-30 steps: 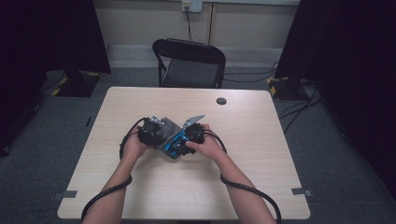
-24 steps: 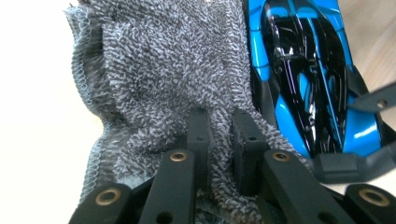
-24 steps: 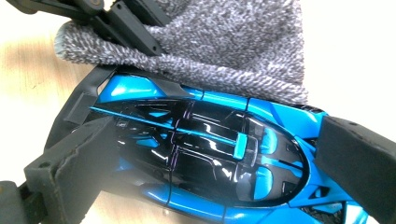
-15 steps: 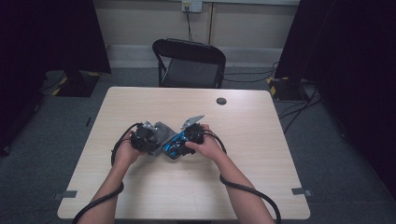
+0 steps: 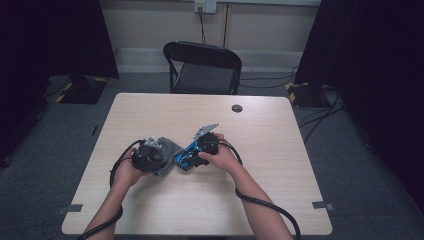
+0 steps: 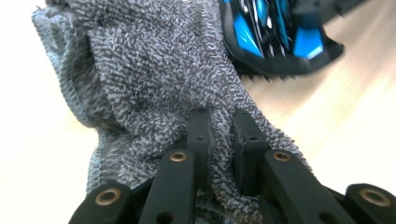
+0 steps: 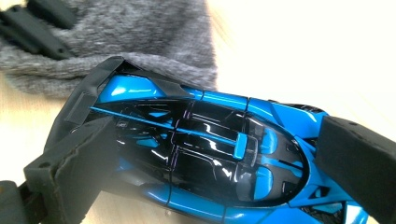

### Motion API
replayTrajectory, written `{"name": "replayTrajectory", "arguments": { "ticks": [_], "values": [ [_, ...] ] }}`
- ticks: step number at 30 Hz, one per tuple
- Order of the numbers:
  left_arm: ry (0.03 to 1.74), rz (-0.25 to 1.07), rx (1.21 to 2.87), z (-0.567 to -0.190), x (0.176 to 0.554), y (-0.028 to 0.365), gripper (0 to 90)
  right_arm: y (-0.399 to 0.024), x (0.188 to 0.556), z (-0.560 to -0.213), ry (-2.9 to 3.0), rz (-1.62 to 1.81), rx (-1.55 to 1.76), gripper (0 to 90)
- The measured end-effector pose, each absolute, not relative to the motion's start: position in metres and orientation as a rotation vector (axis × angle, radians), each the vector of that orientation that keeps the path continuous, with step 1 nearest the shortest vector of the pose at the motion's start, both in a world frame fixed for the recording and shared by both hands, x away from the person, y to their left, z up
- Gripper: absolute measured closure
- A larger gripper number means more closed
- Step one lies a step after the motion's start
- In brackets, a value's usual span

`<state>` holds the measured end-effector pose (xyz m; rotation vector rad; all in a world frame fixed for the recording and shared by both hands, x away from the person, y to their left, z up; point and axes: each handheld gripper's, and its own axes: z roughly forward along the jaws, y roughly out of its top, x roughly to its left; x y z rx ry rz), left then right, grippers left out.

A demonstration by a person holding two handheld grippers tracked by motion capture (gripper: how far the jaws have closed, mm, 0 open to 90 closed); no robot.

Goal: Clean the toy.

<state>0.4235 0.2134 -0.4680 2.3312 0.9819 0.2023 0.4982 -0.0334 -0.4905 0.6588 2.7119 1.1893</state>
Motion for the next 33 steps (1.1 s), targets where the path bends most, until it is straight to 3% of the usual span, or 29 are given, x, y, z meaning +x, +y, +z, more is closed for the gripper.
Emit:
{"name": "replayTrajectory", "arguments": {
  "ticks": [8,17,33],
  "values": [
    [0.989,0.170,2.303,-0.469,0.403,0.235,79.7,-0.034,0.498,-0.491,2.710,1.193,0.659,0.0],
    [1.041,0.258,2.259,-0.451,0.386,0.262,79.1,-0.034,0.498,-0.491,2.704,1.202,0.658,0.0],
    [1.127,0.448,2.094,-0.408,0.446,0.247,81.5,-0.037,0.496,-0.494,2.672,1.249,0.660,0.0]
  ]
}}
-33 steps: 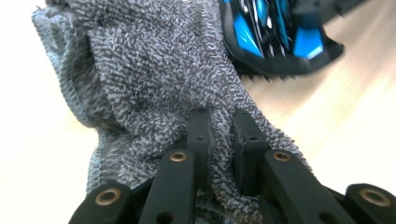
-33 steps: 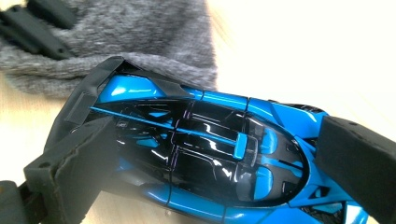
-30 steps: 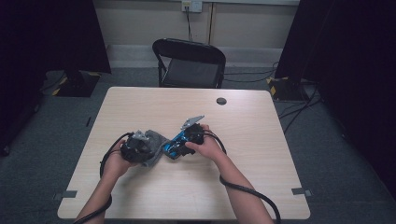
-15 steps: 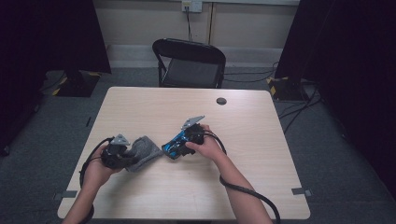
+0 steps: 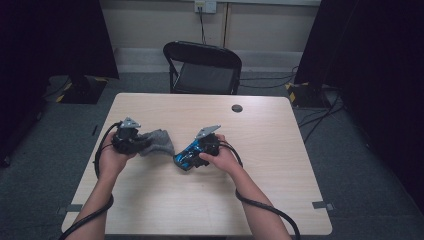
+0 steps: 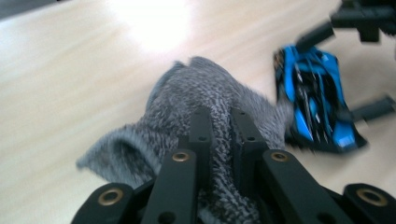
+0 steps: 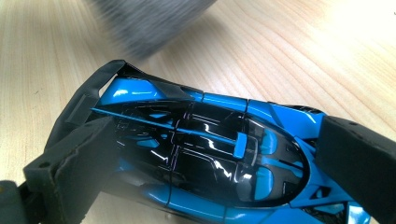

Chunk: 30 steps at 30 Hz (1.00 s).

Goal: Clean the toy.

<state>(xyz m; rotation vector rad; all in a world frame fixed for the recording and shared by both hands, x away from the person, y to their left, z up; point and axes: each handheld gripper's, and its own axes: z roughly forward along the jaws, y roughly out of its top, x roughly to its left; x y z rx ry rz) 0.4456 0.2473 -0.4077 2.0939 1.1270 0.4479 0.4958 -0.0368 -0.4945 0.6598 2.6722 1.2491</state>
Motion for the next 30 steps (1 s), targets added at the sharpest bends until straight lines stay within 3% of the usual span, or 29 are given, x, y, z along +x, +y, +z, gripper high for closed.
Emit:
{"name": "replayTrajectory", "arguments": {
  "ticks": [6,13,24,28,30],
  "values": [
    [1.140,0.460,2.055,-0.402,0.467,0.238,82.9,-0.037,0.496,-0.495,2.674,1.251,0.655,0.0],
    [1.173,0.410,1.986,-0.426,0.495,0.207,82.9,-0.037,0.497,-0.495,2.676,1.251,0.654,0.0],
    [1.153,0.374,2.080,-0.462,0.520,0.157,81.1,-0.037,0.496,-0.495,2.676,1.252,0.654,0.0],
    [1.157,0.371,2.108,-0.470,0.521,0.152,72.7,-0.037,0.497,-0.494,2.680,1.249,0.652,0.0],
    [1.130,0.423,2.095,-0.469,0.521,0.150,61.2,-0.037,0.497,-0.494,2.680,1.248,0.654,0.0]
  ]
}}
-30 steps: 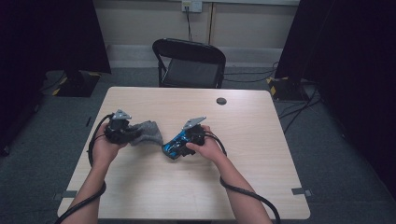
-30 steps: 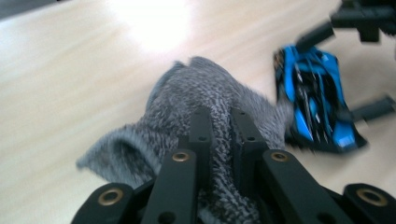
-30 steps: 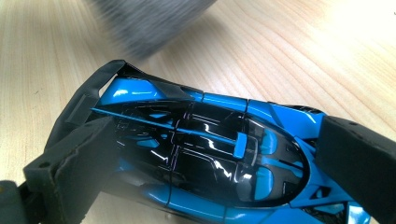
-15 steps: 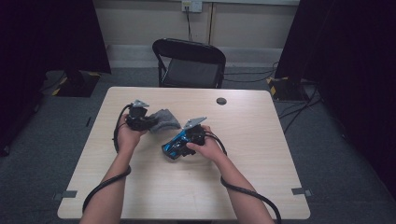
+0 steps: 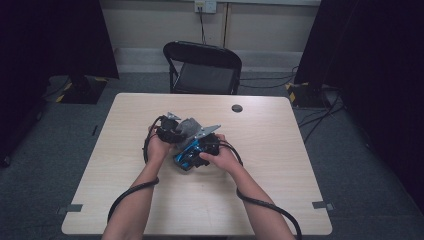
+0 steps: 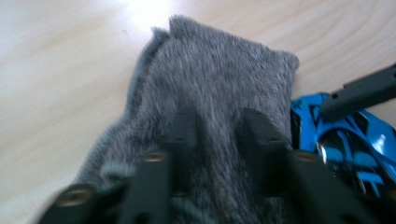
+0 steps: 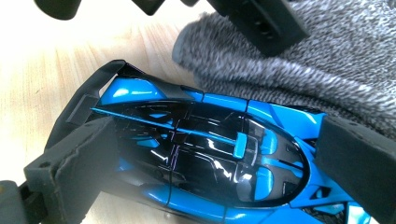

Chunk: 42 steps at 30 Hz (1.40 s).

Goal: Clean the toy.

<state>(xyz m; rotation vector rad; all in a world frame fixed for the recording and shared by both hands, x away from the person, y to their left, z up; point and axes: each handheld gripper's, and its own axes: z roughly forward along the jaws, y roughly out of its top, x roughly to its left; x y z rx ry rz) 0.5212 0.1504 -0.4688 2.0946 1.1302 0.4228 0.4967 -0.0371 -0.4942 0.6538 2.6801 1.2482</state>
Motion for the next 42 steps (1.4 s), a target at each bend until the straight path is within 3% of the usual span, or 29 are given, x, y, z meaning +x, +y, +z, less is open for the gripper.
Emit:
{"name": "replayTrajectory", "arguments": {
  "ticks": [4,10,13,15,17,20,42],
  "values": [
    [1.070,0.499,2.124,-0.467,0.527,0.144,43.9,-0.037,0.496,-0.495,2.675,1.255,0.655,0.0],
    [1.120,0.469,2.198,-0.485,0.535,0.134,42.2,-0.037,0.497,-0.494,2.678,1.247,0.656,0.0],
    [1.122,0.446,2.204,-0.489,0.534,0.132,44.7,-0.037,0.497,-0.494,2.682,1.244,0.656,0.0],
    [1.116,0.432,2.212,-0.488,0.533,0.133,53.1,-0.037,0.497,-0.494,2.681,1.246,0.656,0.0],
    [1.122,0.404,2.238,-0.485,0.532,0.133,67.1,-0.037,0.497,-0.494,2.681,1.245,0.655,0.0],
    [1.071,0.387,2.288,-0.483,0.531,0.133,72.2,-0.037,0.497,-0.494,2.685,1.239,0.655,0.0],
    [0.979,0.259,2.345,-0.476,0.505,0.162,74.2,-0.035,0.497,-0.493,2.693,1.226,0.656,0.0]
  ]
}}
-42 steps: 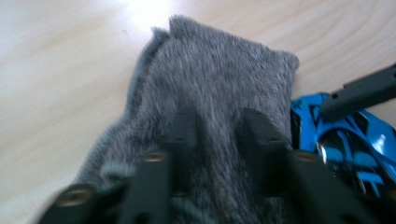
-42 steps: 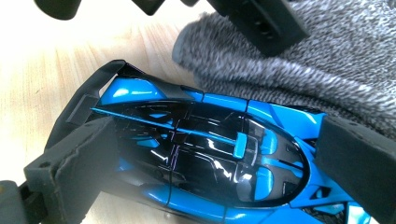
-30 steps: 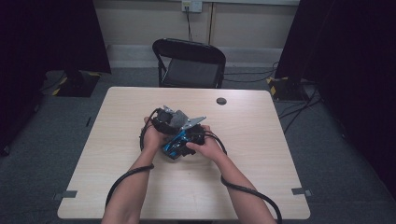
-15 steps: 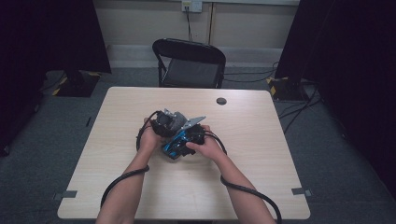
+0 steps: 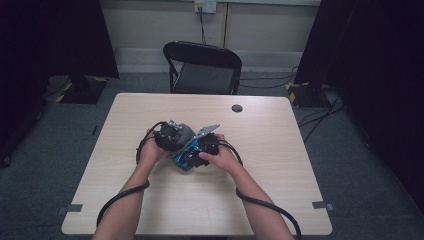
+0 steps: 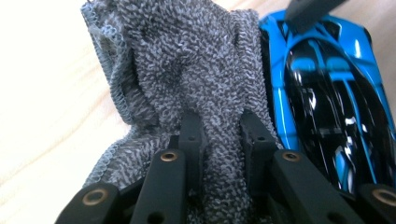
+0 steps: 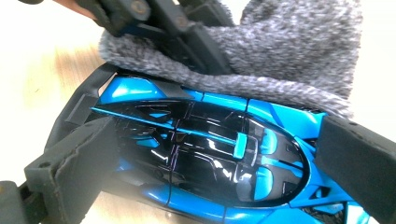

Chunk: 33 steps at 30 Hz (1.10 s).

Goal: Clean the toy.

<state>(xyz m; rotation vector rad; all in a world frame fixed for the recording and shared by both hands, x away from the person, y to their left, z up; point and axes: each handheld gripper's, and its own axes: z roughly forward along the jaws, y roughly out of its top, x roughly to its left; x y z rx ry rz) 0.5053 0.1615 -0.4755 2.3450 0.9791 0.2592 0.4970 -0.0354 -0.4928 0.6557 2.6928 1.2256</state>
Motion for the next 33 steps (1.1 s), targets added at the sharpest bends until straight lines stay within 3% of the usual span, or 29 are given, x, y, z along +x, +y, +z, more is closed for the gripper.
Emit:
{"name": "replayTrajectory", "arguments": {
  "ticks": [33],
  "values": [
    [1.033,0.166,2.296,-0.472,0.437,0.212,74.1,-0.036,0.497,-0.493,2.687,1.234,0.653,0.0]
  ]
}}
